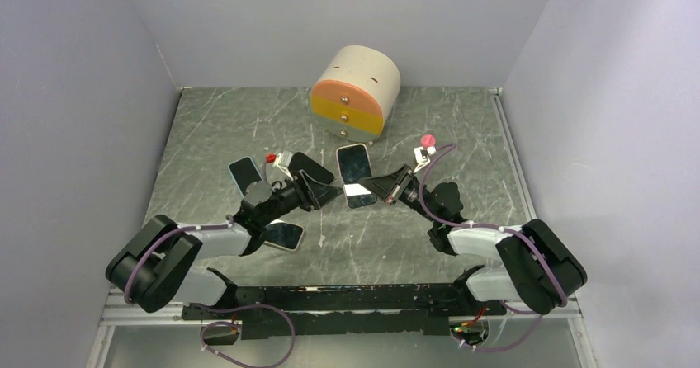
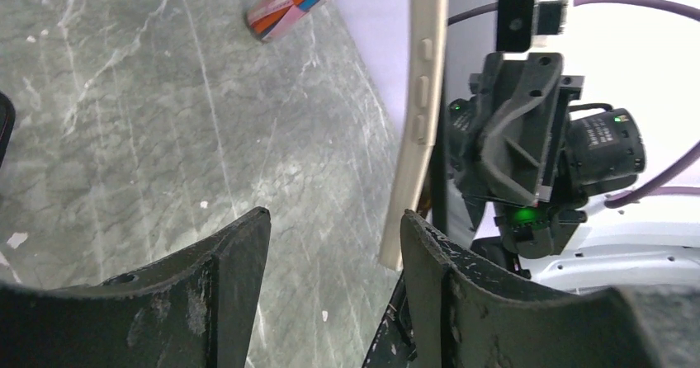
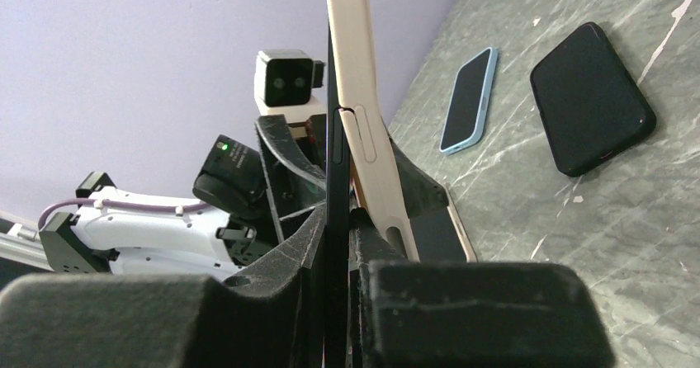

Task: Take the phone out of the phone case
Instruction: Remove the phone case from the phone.

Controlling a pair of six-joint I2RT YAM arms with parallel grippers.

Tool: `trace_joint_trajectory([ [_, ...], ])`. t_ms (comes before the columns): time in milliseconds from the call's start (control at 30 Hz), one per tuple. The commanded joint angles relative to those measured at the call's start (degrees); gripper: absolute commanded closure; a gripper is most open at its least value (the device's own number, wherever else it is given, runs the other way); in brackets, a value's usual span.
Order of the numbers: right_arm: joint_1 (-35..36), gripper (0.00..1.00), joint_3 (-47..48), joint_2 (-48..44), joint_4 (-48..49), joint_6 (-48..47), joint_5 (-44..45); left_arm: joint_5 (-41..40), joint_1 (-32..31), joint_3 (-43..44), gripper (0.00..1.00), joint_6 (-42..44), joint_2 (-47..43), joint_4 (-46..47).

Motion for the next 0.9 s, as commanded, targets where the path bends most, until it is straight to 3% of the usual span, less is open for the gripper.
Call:
trace_joint_trajectory([
  [0,-0.3,1.00,0.9,-2.3,6.6,-0.9,0.7,1.1,-0.3,-0.4,0.36,0.6,-3.2,1.9],
  [667,-0.3,1.00,1.3,-1.9,8.1,-0.3,-0.4,6.4,-1.5,0.5,0.40,-2.5,5.0,17.1],
  [867,-0.3,1.00,1.6,-0.9,9.3,0.2,-1.3,7.1,-2.1,1.2,0.40,-1.4,5.0,16.8],
])
